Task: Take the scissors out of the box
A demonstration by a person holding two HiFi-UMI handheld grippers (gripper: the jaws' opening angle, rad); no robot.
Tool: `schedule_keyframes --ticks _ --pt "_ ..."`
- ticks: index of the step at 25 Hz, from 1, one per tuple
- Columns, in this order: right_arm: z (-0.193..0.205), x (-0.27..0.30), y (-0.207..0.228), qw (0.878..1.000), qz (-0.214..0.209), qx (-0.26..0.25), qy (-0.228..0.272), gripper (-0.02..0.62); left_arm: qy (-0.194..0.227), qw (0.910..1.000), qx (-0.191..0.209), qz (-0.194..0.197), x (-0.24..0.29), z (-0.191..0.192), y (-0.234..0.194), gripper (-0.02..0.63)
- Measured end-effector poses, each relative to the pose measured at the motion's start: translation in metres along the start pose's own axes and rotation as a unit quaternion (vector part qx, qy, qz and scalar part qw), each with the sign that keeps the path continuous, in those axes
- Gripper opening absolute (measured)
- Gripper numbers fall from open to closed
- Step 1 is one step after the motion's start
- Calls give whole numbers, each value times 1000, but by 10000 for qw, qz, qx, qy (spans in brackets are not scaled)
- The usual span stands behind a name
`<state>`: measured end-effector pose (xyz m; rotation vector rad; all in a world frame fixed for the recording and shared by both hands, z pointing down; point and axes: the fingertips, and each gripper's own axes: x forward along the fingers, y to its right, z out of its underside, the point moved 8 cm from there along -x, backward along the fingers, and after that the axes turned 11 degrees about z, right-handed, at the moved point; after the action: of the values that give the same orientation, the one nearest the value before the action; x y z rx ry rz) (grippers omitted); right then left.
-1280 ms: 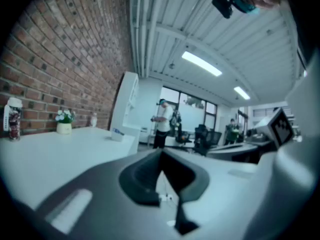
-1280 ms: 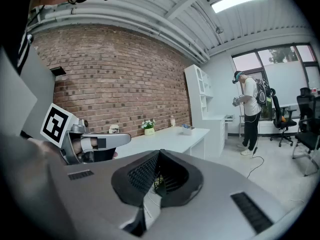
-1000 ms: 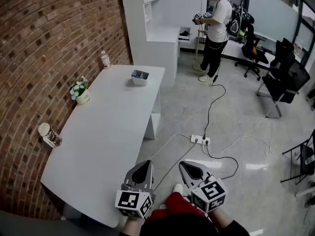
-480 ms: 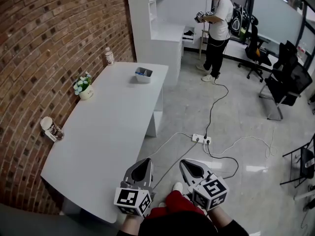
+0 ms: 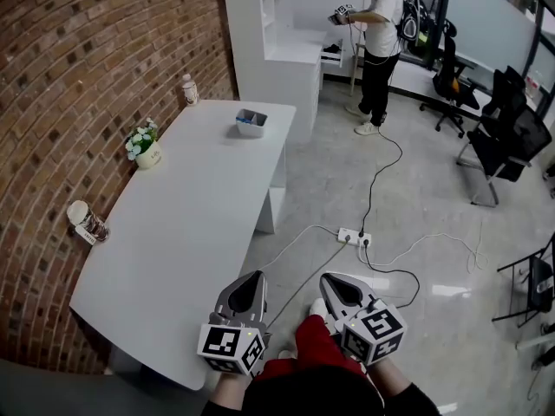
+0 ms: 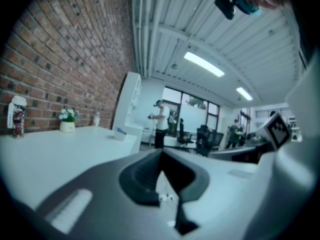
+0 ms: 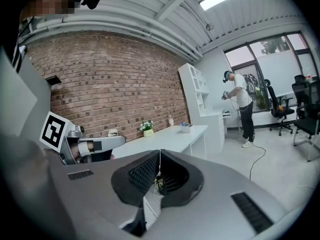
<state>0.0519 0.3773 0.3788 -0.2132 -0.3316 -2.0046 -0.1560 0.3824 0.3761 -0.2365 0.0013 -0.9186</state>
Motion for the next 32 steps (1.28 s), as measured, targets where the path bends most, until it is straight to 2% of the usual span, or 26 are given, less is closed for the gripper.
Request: schedule_keyframes --ticks 20,32 --pt "-18 76 61 9995 93 153 -250 9 -200 9996 -164 -129 81 -2 -50 3" --pt "-34 138 95 9989 -31 158 -448 9 -370 9988 -262 -179 144 -6 -85 3"
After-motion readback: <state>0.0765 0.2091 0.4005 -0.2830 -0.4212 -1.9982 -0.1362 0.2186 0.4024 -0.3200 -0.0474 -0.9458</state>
